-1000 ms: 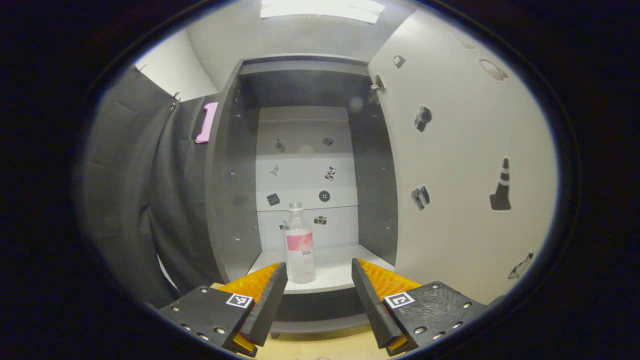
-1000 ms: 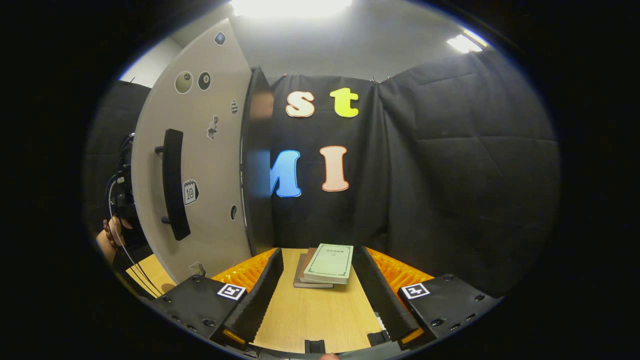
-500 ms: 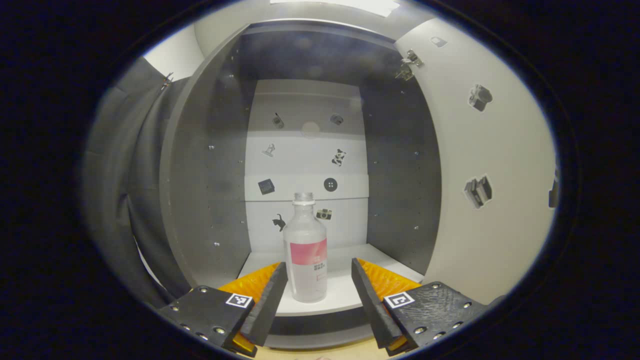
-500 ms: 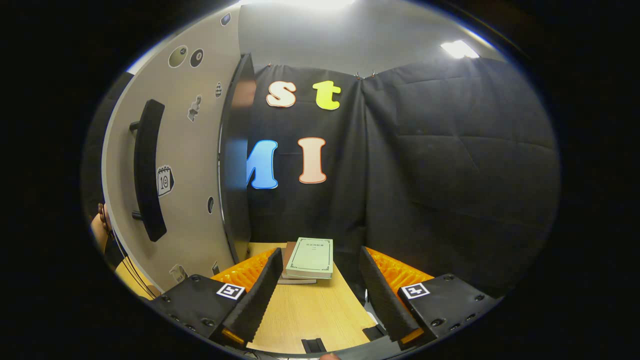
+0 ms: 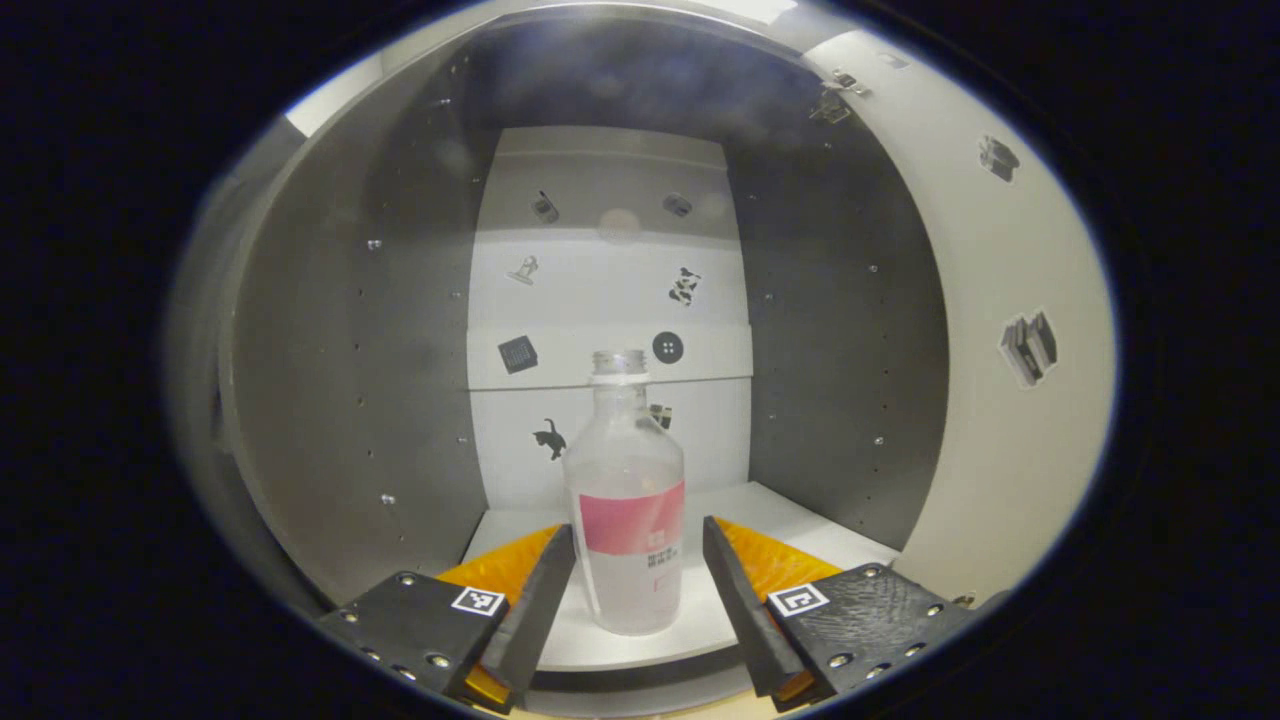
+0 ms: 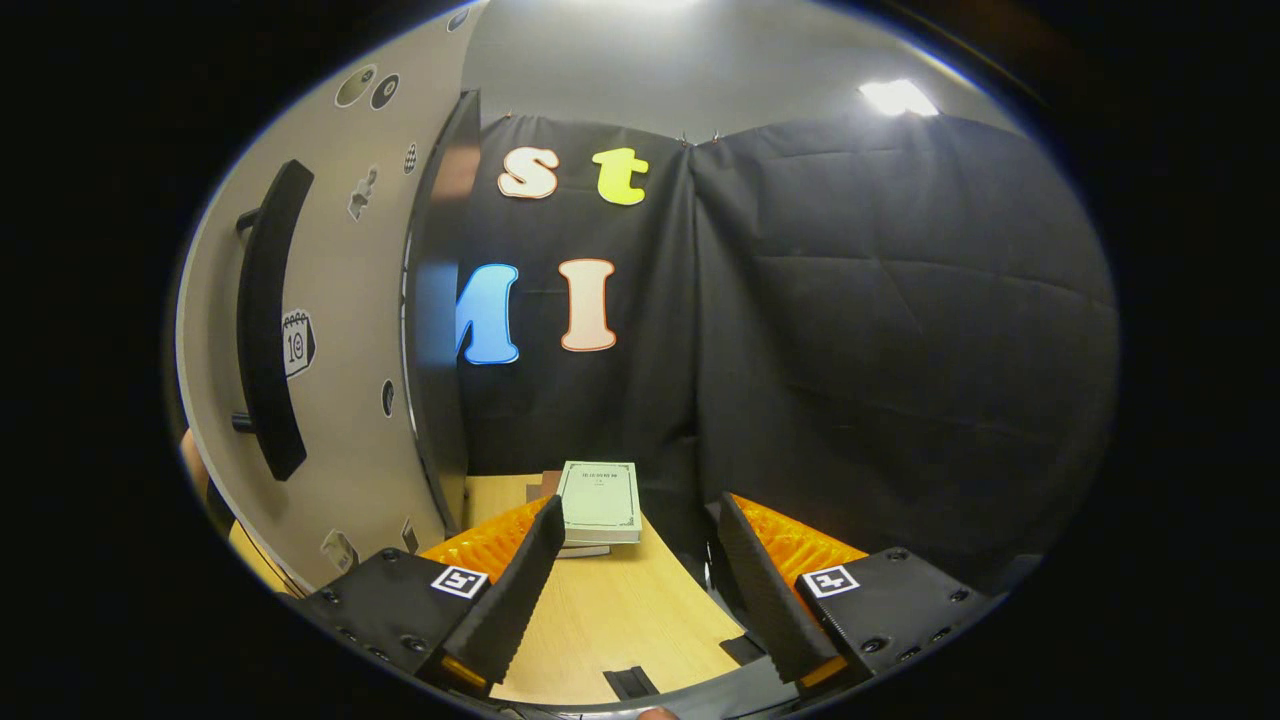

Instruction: Open the cabinet door with the right hand, grasp the bottle in the cabinet with the left hand and place it on the coaster, then close the cabinet door with the right hand.

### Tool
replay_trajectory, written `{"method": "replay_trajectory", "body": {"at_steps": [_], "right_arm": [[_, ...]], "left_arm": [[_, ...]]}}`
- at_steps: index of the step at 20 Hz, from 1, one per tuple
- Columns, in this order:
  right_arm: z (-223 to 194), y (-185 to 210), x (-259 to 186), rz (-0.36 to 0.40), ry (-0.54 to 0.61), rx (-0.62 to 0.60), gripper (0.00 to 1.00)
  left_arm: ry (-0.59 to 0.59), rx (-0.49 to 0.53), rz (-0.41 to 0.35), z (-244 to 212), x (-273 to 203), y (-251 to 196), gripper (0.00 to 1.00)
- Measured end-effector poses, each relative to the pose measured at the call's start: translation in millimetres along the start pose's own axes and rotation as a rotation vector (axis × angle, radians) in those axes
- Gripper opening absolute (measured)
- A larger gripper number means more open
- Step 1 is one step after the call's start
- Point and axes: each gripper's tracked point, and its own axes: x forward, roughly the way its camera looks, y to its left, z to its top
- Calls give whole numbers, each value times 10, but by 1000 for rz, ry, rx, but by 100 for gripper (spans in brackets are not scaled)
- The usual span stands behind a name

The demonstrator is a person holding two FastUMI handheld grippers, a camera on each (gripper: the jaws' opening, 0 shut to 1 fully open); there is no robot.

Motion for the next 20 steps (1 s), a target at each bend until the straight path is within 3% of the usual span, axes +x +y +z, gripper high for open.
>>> {"method": "replay_trajectory", "body": {"at_steps": [6,9,10,20], "right_arm": [[-12,-29,-33,-13,5,-20,98],[-8,-34,-18,1,1,-22,94],[-5,-42,-13,5,0,-21,98],[-48,-1,151,113,-11,-8,98]], "left_arm": [[8,-33,18,-27,42,19,82],[9,-36,32,-16,28,44,72],[9,-43,33,-10,10,37,72],[-83,-32,85,176,-124,161,74]]}}
